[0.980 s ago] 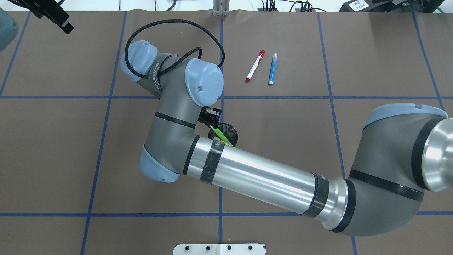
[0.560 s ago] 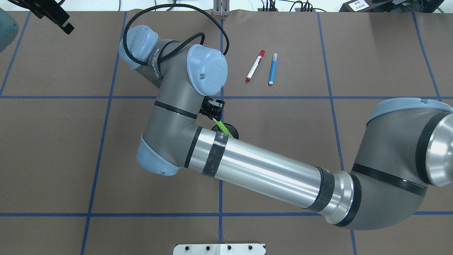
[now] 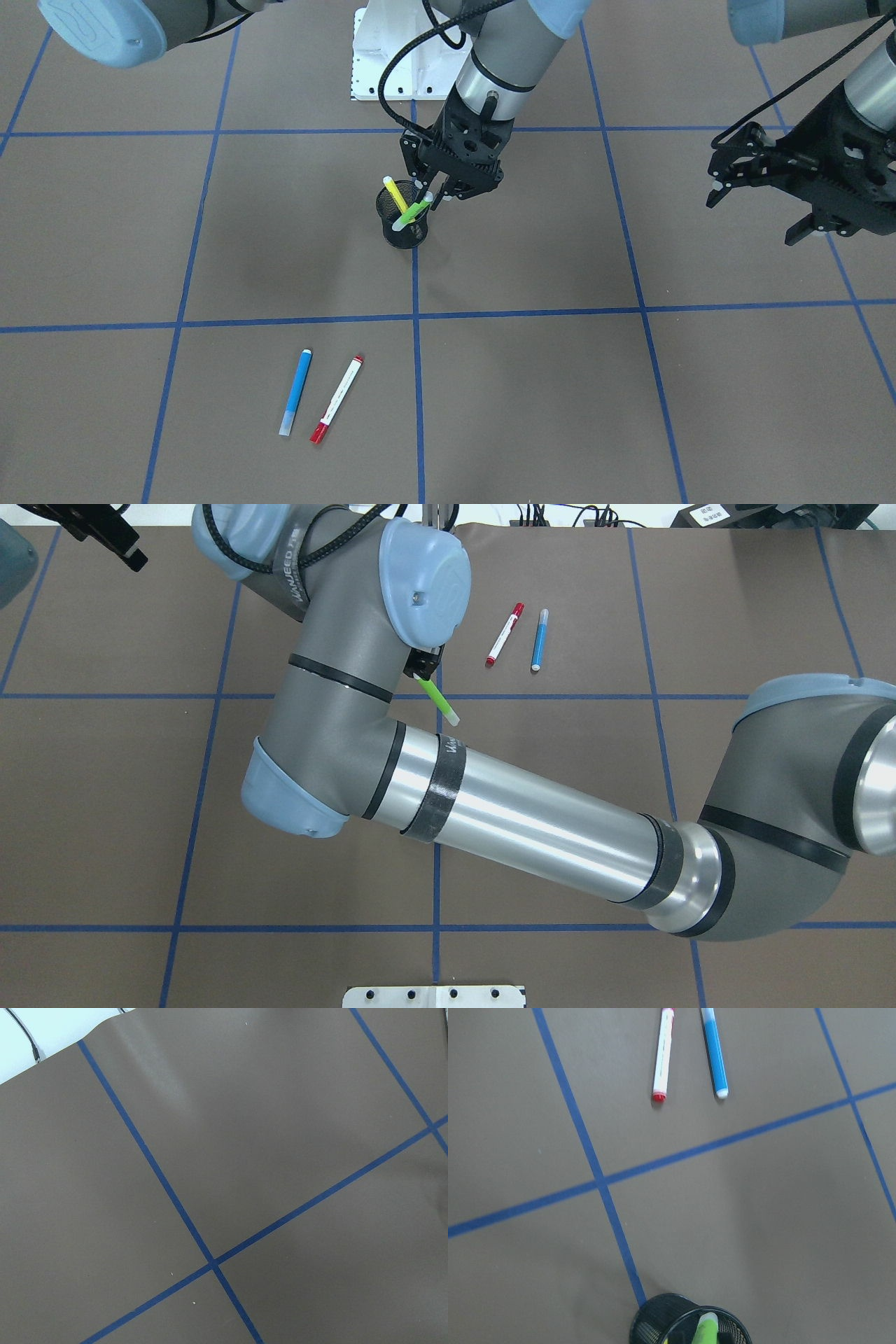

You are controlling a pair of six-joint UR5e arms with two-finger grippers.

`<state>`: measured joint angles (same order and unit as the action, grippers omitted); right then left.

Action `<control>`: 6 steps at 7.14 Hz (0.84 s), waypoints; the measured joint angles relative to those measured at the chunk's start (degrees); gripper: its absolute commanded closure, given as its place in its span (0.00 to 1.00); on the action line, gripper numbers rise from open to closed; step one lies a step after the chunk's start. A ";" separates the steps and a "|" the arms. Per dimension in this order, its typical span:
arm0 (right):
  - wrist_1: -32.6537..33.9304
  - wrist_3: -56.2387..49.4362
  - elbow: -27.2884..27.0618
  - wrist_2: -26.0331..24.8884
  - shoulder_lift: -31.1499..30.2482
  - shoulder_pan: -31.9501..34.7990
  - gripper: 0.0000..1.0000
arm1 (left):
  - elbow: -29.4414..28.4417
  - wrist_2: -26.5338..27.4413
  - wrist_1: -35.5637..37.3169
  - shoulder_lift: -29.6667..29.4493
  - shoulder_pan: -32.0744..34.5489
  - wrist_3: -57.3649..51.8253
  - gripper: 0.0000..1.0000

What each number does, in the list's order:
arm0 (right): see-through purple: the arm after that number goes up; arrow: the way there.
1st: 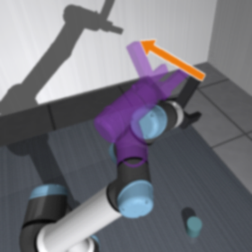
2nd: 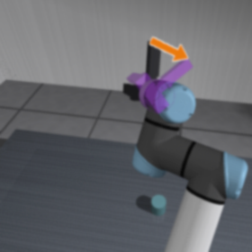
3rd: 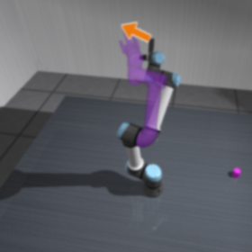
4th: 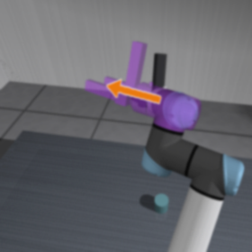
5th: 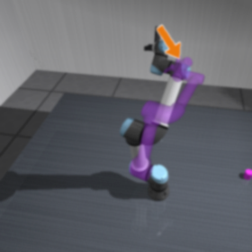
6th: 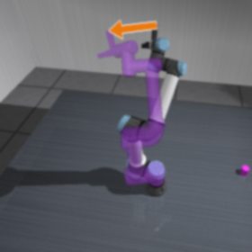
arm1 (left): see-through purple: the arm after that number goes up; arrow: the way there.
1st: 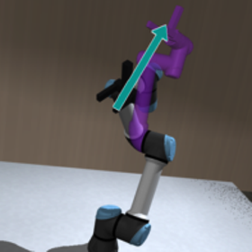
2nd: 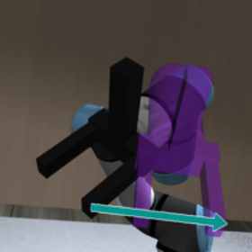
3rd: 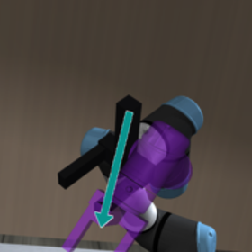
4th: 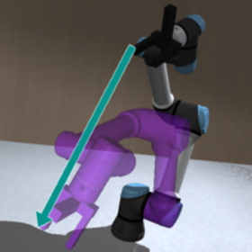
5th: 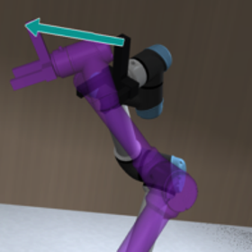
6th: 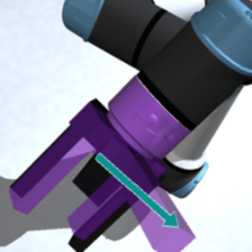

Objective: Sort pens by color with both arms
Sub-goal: 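Lift the green highlighter out of the cup with the right gripper, then place the green highlighter beside the red-capped marker and open the right gripper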

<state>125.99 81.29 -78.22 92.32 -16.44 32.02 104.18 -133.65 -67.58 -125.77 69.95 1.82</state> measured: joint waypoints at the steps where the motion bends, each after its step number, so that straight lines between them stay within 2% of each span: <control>1: -0.20 0.18 -1.23 -3.63 0.29 0.09 1.00 | -0.04 0.00 0.00 0.00 -0.04 0.02 0.00; 4: -4.18 0.84 -1.42 -13.80 -0.62 0.14 1.00 | -0.20 0.06 -0.02 0.00 -0.15 0.10 0.00; 6: -12.97 1.20 1.18 -21.34 -3.61 0.10 1.00 | -0.33 0.06 -0.08 -0.01 -0.22 0.11 0.00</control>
<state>113.02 82.49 -77.03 70.98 -20.05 32.12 103.85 -133.59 -67.67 -125.77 69.73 1.93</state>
